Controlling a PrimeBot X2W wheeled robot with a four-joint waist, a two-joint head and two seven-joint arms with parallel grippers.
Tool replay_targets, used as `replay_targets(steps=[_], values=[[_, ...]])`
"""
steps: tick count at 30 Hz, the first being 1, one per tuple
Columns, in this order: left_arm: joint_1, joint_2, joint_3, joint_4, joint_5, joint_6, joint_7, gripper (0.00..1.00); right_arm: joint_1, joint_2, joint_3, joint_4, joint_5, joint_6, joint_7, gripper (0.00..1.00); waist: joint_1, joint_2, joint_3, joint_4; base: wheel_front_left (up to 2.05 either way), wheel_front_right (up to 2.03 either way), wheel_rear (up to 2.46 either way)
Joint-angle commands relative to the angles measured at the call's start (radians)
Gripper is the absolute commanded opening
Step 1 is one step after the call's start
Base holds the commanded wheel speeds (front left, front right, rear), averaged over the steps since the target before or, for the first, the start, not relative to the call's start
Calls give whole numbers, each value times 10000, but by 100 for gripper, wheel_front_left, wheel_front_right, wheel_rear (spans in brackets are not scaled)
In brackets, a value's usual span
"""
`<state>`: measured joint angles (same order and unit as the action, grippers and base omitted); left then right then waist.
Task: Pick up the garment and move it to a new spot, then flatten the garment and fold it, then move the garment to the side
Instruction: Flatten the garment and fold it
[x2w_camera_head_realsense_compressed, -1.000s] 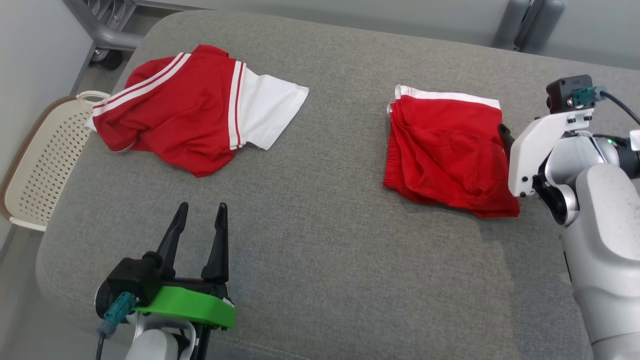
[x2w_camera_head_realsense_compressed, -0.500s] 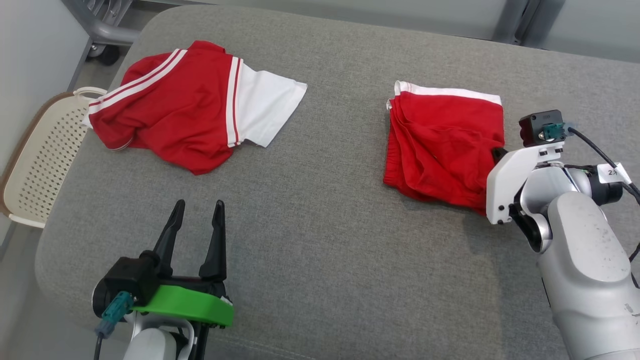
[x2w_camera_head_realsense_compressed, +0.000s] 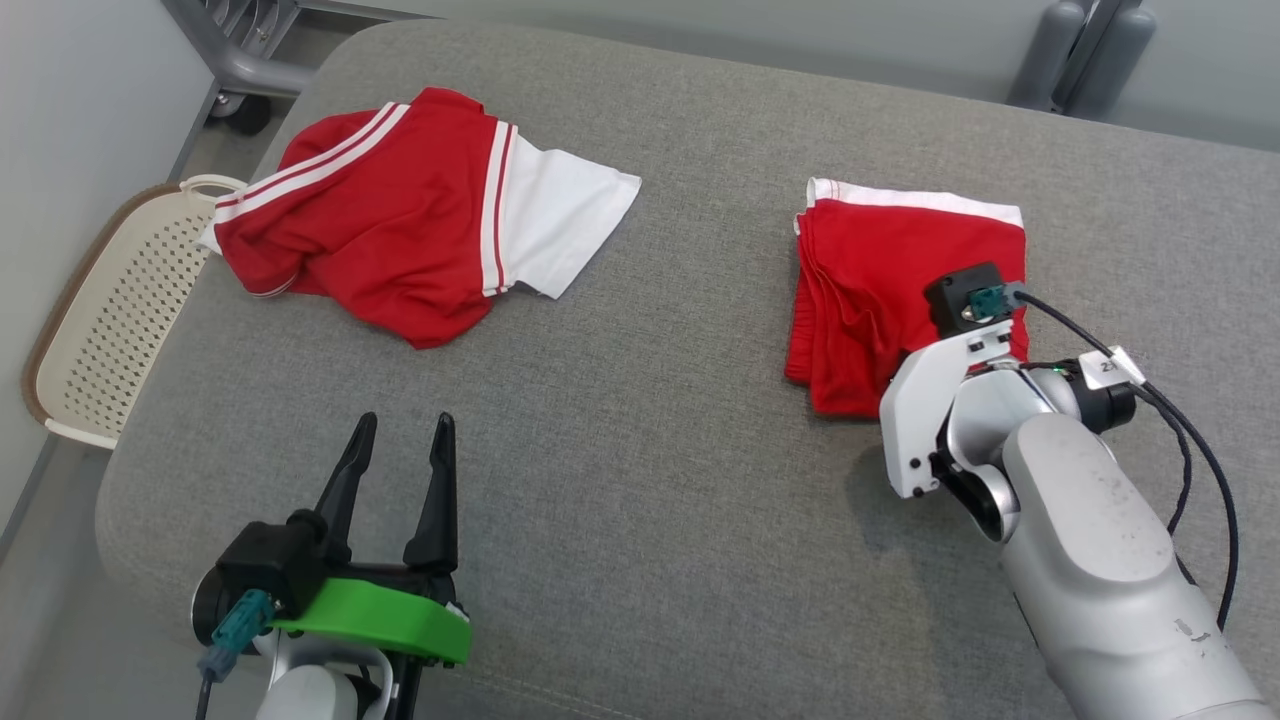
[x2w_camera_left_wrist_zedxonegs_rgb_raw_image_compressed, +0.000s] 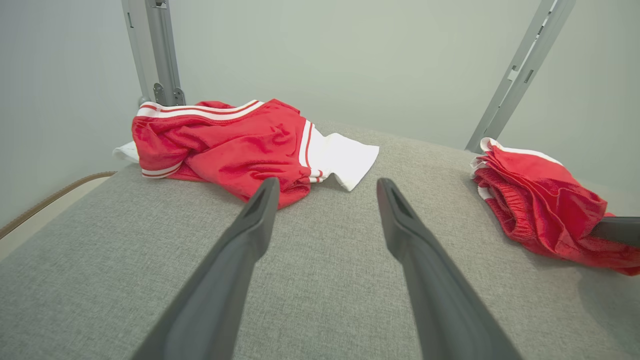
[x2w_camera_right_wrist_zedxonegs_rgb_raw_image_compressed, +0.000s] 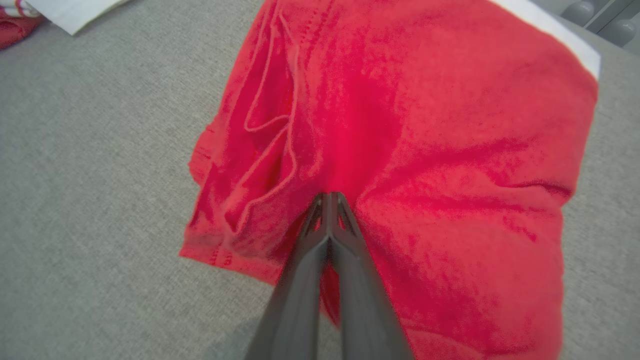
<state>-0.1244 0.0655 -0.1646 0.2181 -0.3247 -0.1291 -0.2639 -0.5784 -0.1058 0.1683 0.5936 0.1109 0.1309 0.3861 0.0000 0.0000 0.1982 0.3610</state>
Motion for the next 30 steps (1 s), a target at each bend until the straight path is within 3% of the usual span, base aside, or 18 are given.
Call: replay_targets(steps=[1,12,24,25,26,27,30], values=[[155,21,-10,23,-74,-19,-5,100,148,3,286,-24,105,-4,82,0,0,0,-74,3,0,0,0],[252,54,-72,80,-108,-20,-5,100,219,215,1681,-55,591,-4,180,0,0,0,-294,37,0,0,0],[304,20,41,56,-99,-20,-5,100,-686,486,1839,87,1364,-5,-34,0,0,0,-383,40,0,0,0],[313,16,78,44,-89,-20,-5,100,-786,497,1732,26,1435,-5,14,18,0,0,-399,23,0,0,0],[325,12,108,30,-75,-20,-5,100,-889,505,1585,-50,1455,-5,33,85,0,0,-419,3,0,0,0],[345,11,145,5,-55,-20,-5,100,-958,501,1308,-68,1479,-5,95,100,0,0,-441,-23,0,0,0],[402,18,271,-167,75,-20,-3,100,-1113,420,429,-264,1121,-5,280,100,0,0,-505,-109,0,0,0]])
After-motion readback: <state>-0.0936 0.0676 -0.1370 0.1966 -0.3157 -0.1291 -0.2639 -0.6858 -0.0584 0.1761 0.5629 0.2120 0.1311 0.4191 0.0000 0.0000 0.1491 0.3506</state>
